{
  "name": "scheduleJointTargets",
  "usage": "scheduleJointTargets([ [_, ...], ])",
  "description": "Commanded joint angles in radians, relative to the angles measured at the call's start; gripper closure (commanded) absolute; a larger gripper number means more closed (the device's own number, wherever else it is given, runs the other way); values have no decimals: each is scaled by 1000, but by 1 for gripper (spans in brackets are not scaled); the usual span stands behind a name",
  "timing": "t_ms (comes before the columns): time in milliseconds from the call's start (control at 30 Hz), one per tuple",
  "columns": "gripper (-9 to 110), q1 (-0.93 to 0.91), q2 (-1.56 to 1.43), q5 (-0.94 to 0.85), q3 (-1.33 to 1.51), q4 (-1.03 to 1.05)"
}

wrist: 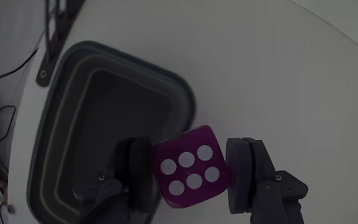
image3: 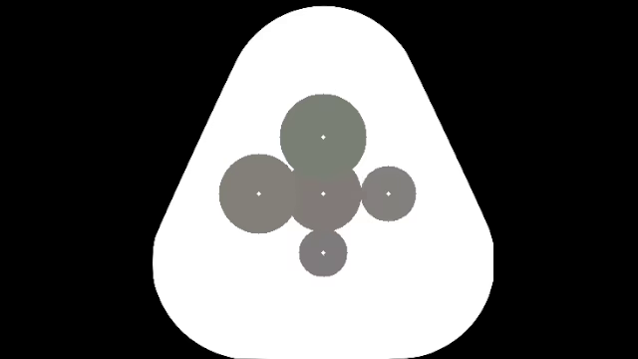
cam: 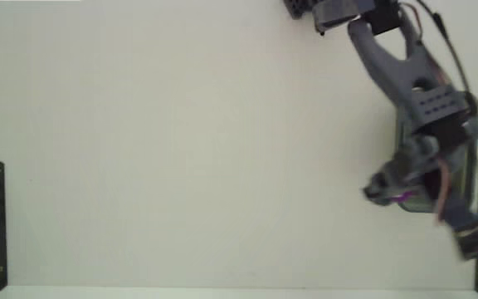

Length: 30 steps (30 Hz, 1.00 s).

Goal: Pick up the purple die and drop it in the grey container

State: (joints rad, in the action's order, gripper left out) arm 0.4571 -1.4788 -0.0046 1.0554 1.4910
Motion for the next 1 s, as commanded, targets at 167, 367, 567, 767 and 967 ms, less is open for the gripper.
scheduleJointTargets([
  [167,36,119,-125,5,52,-44],
  [367,36,170,-139,5,80,-58],
  [567,36,194,-146,5,94,-65],
  [767,36,196,-146,5,95,-65],
  [967,-9,196,-146,5,95,-65],
])
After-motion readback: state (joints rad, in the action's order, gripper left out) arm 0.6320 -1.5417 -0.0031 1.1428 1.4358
